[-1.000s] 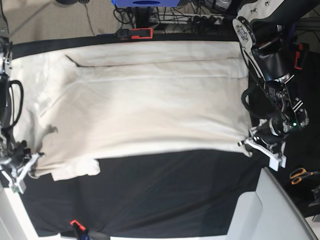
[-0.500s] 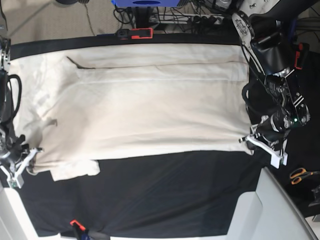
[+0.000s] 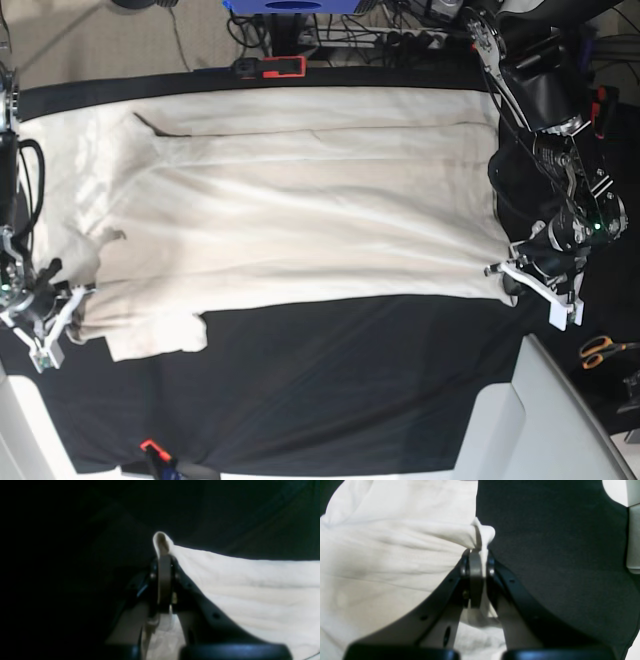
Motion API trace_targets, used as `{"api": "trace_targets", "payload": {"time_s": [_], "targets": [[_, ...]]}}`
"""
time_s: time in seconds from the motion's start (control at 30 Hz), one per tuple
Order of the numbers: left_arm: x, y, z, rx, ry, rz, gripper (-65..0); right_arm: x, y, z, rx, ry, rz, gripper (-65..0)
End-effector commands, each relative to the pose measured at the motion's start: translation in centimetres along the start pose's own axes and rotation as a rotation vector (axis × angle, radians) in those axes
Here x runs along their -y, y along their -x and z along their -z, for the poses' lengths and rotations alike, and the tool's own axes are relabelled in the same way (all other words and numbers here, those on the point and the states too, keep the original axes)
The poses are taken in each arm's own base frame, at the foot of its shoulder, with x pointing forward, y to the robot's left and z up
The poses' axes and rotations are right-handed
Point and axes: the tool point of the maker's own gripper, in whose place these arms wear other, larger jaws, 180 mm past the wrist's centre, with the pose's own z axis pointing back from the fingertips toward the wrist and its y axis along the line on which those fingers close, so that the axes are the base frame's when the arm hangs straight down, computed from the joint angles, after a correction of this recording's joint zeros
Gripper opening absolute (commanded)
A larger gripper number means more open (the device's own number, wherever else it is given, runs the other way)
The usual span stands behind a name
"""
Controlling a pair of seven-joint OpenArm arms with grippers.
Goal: Fold the T-shirt properly
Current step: 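Grasp the shirt hem with the right gripper while left holds its edge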
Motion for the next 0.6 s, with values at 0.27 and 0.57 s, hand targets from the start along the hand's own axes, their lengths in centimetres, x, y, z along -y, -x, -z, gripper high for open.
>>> {"api": "trace_targets", "payload": {"time_s": [0.27,0.57], "targets": [[-0.1,-2.2,-1.4,0.077,-0.012,0.042,-65.0,2.1,-2.3,-0.6,0.059,0.066,-0.122,-64.8],[1.2,-0.6,-1.7,0.046,0.009,0.113,-65.0,2.8,-1.2,-1.2,0.09,0.07,-0.136,-64.8]]}}
